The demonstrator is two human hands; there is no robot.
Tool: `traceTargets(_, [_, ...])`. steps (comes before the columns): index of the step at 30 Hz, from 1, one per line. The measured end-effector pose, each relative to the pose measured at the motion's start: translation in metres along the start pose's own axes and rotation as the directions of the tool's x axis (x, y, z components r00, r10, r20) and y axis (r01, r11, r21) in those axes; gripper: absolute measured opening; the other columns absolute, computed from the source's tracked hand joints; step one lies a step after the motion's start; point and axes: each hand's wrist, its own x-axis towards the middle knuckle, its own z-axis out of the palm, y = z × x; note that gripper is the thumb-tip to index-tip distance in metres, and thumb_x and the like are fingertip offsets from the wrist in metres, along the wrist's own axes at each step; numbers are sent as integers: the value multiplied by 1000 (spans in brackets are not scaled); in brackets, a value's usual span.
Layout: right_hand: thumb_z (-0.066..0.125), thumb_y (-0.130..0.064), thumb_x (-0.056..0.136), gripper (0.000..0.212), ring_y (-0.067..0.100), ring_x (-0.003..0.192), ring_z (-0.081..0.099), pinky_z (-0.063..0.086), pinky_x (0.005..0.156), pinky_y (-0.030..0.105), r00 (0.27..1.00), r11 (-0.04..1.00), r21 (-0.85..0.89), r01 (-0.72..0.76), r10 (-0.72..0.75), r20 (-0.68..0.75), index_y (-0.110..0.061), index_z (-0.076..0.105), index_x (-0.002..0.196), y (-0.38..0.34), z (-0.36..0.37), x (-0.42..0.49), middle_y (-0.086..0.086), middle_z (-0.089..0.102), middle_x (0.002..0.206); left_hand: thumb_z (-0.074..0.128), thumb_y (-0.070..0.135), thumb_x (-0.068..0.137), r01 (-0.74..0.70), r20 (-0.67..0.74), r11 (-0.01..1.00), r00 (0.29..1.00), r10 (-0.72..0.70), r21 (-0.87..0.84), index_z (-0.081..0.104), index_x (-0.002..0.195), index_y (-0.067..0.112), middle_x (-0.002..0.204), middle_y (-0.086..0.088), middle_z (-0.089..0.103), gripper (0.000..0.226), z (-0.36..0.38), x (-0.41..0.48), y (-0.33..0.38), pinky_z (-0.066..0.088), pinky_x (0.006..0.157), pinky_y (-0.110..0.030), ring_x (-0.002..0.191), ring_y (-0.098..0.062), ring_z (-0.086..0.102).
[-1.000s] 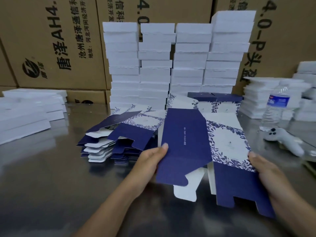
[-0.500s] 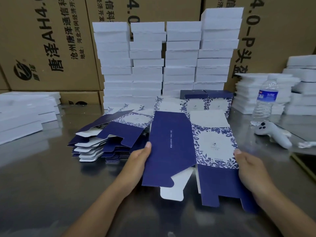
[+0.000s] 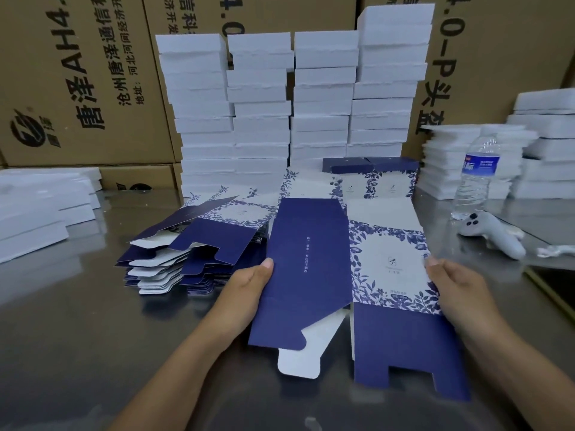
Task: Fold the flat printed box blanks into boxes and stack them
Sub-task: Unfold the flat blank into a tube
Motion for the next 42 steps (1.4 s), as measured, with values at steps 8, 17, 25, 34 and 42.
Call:
traceTargets(8, [50,-19,97,26,-1,46,48,36,43,10,999,1000,0,17,-17,34,-7,64,79,3,1,0,2,58,64,33,47,99,-43,-31,993,999,40,-113,73,92,38,94,9,74,42,4,-3,3,55,64,-19,86,-8,71])
traceTargets(17, [56,-14,93,28,19,68,61,48,64,24,990,983,158,-94,76,116,-10,70,69,-5,5,-4,5,70,71,39,28,101,-117,-221,982,964,148,146,52,84,-11,75,-11,60,44,-3,4,4,40,50,-16,62,-14,52])
traceTargets(25, [48,-28,98,49,19,65,40,30,59,29,1000,997,-73,-3,2,-5,20,50,90,-4,4,-2,13,46,68,39,29,101,-92,-98,992,990,101,85,60,95,-7,90,-22,67,43,6,-2,7,47,67,-28,73,-21,60])
traceTargets(34, [50,-30,97,37,14,60,51,40,48,19,999,1000,17,-14,13,45,3,61,83,1,3,-2,5,61,67,33,44,100,-6,-150,1000,989,4,-14,70,95,17,93,2,74,46,16,-8,13,52,82,-31,88,-14,69])
traceTargets(42, [56,-23,92,33,5,33,51,34,33,10,992,987,101,-124,121,35,-12,65,63,-8,2,-2,-8,58,42,35,27,102,-1,-198,996,980,19,88,56,87,-12,80,-13,52,46,10,-3,13,39,67,-34,72,-20,46])
